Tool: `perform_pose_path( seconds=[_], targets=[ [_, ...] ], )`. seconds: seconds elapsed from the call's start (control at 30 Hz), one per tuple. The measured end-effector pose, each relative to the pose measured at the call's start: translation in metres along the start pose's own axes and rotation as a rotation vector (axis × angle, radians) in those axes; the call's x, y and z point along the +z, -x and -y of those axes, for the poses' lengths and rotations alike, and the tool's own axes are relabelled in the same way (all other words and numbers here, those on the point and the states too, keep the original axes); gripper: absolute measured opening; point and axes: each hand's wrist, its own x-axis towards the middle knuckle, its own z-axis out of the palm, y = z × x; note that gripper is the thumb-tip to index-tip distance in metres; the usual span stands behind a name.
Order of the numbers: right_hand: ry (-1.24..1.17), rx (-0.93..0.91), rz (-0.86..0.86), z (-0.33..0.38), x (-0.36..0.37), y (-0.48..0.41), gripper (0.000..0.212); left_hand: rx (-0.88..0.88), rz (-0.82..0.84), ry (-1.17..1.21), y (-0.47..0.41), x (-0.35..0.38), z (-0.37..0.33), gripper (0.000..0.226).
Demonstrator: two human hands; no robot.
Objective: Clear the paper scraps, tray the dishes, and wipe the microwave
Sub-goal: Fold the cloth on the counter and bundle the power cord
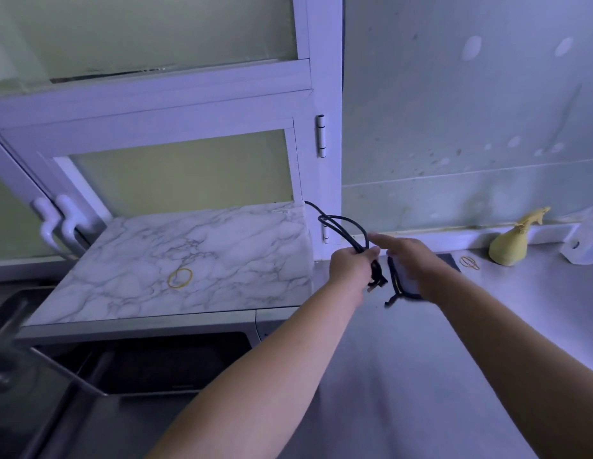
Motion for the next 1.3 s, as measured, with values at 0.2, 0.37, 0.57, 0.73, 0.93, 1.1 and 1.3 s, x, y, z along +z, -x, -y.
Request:
perform_pose_path(
  seconds=[0.2,0.37,0.57,0.73,0.93,1.1,1.3],
  targets=[
    [0.411,0.042,-0.001,0.043,0.027,-0.029,0.036,0.116,0.002,-0.242,0.004,-0.014,-0.002,0.015],
    [0.432,0.043,-0.072,0.048,0.048,-0.037,0.02,0.247,0.033,-0.493,0.007,-0.029,-0.011,0.022],
    [0.226,0.007,-0.116,0.036,0.046,-0.047,0.016,0.315,0.125,-0.688,0.019,-0.072,-0.035,0.014],
    [0.088,0.052,-0.045,0.013,0.038,-0.049,0.021,0.393,-0.334,-0.856,0.02,-0.201,-0.056,0.012],
    [0.182,0.037,-0.087,0.001,0.038,-0.046,0.027,0.153,-0.449,-0.841,0.023,-0.331,-0.044,0.02],
    [0.251,0.051,-0.098,0.002,0.04,-0.04,0.025,0.128,-0.438,-0.745,0.019,-0.336,-0.032,0.013],
    [0.162,0.041,-0.035,0.0,0.04,-0.035,0.023,0.071,-0.351,-1.051,0.015,-0.317,-0.045,0.017]
  ],
)
